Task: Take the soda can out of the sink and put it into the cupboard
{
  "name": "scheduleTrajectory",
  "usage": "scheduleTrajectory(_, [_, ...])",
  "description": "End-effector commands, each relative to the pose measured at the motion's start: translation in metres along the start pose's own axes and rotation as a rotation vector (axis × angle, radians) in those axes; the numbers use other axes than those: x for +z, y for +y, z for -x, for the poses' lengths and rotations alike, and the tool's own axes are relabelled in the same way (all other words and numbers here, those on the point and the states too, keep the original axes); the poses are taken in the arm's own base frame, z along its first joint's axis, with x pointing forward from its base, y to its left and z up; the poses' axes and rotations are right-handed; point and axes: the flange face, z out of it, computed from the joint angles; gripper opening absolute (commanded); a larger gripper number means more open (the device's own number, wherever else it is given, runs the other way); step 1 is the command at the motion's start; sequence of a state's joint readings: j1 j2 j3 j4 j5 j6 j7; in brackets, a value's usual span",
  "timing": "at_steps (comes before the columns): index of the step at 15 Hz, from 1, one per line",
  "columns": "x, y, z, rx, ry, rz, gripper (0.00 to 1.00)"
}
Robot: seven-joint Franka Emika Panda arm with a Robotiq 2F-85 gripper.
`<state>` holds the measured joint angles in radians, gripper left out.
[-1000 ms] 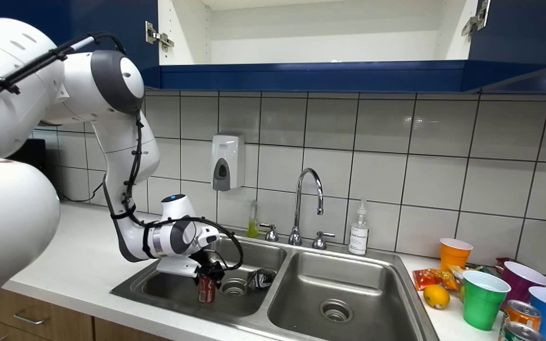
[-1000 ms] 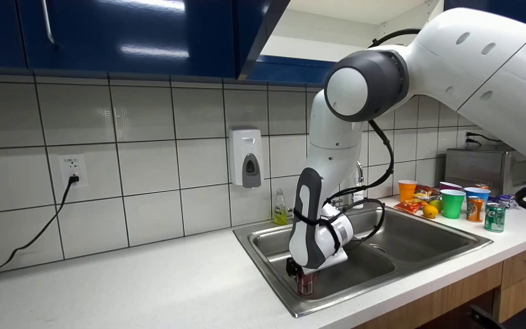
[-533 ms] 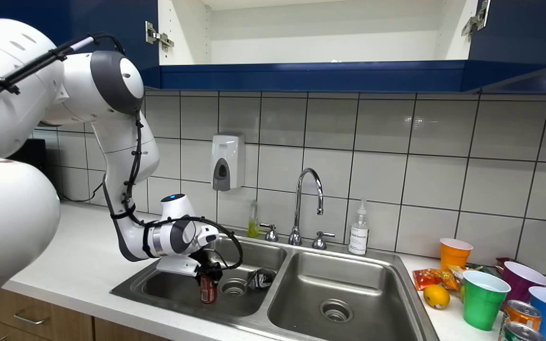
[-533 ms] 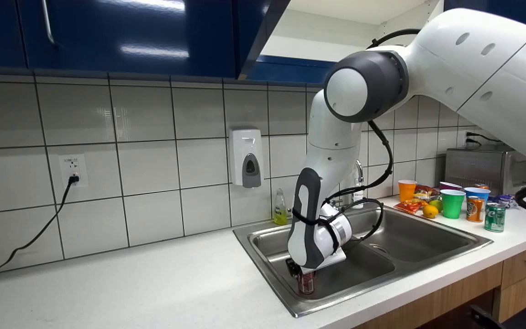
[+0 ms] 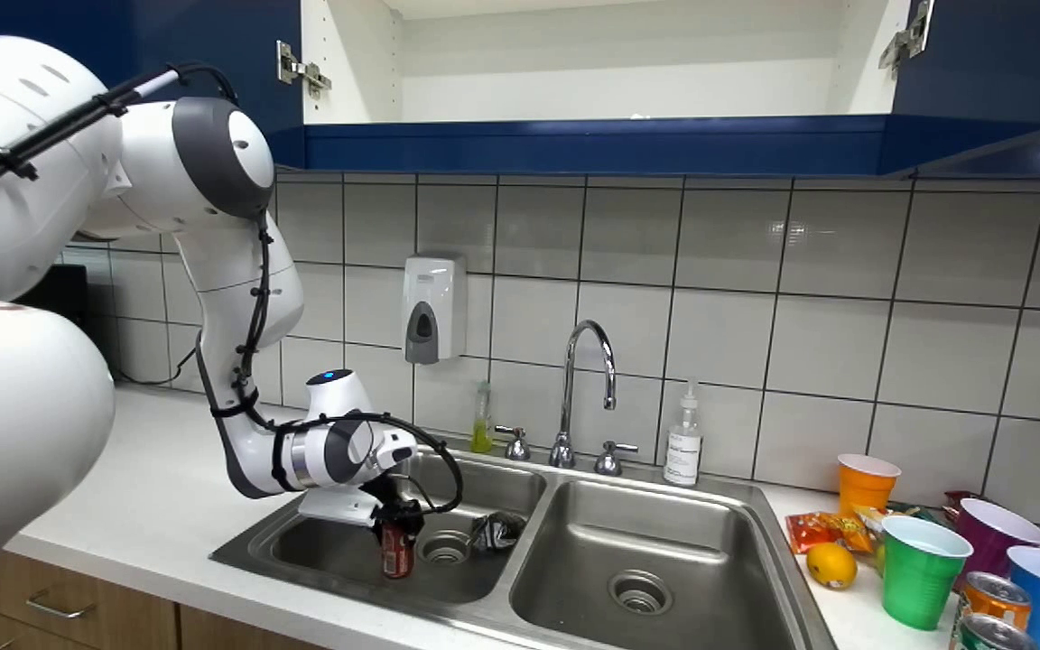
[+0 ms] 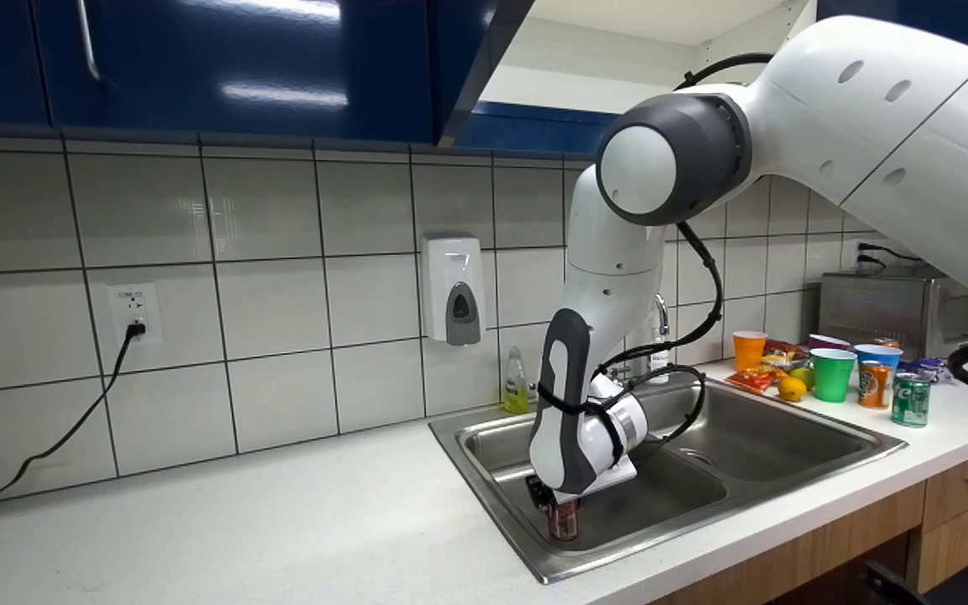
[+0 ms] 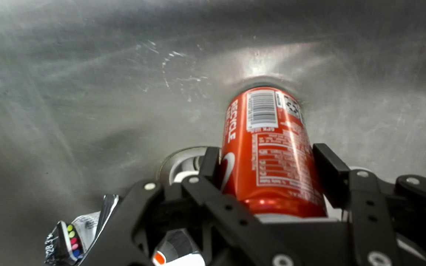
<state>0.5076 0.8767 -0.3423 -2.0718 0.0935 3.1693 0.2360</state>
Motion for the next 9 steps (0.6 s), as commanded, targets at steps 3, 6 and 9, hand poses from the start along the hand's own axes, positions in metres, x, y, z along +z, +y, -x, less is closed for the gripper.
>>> scheduleTrajectory(3, [-0.005, 0.0, -0.009, 0.014, -0.001, -0.005, 0.4])
scheduleTrajectory(6, [-0.009, 0.001, -0.014, 0.007, -0.005, -0.024, 0.4])
scheduleTrajectory(9, [-0.014, 0.004, -0.019, 0.002, -0.006, -0.042, 0.4])
